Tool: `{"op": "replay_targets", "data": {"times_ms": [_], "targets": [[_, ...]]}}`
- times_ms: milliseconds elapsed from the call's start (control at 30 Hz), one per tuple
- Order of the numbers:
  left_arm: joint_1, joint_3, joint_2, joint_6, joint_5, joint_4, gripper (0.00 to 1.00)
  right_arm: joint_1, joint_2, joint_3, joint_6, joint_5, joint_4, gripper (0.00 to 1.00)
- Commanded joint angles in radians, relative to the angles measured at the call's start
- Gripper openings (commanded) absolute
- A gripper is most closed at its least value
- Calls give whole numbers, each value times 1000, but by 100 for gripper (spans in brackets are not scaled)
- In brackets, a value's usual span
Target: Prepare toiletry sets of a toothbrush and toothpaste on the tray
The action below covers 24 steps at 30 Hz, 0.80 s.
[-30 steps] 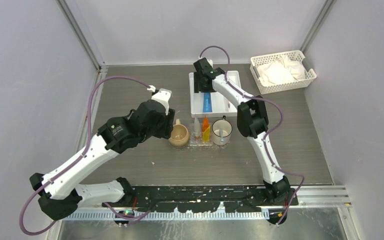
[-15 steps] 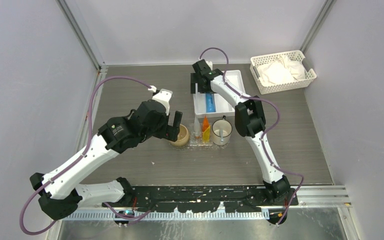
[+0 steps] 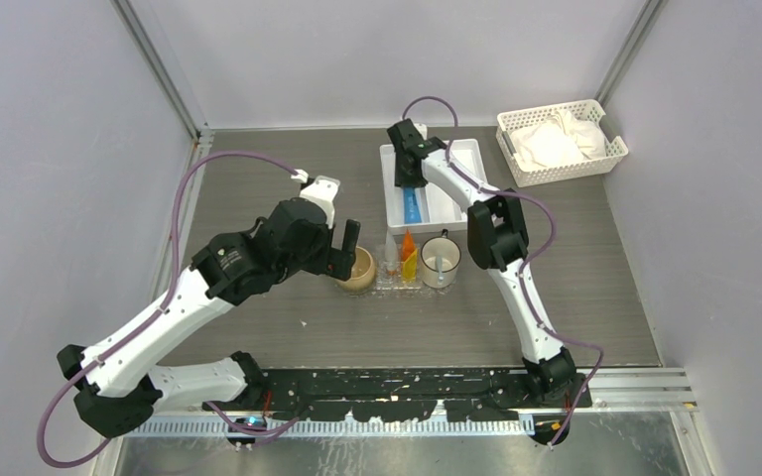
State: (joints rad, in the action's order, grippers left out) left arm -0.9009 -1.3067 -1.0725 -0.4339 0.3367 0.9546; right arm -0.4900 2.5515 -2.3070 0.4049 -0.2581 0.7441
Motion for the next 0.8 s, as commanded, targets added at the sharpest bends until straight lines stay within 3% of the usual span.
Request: {"op": "replay_targets", "data": {"times_ms": [0,167,333,533,767], "targets": [[7,-44,32,2,13,-3,100,25,1,14,18,33,9,18],[7,-54,44,-6,18,8,100,99,-82,-72,100,169,-11,12],[7,-72,54,6,6,-21,100,243,-264,17,363,442,-219,9],[7,-70,71,55,-9,-189,100,352,-475,301,755,619,-537,8],[7,0,25,234,-146,-603,100,365,-715,751,1202,625,-934,7]]}}
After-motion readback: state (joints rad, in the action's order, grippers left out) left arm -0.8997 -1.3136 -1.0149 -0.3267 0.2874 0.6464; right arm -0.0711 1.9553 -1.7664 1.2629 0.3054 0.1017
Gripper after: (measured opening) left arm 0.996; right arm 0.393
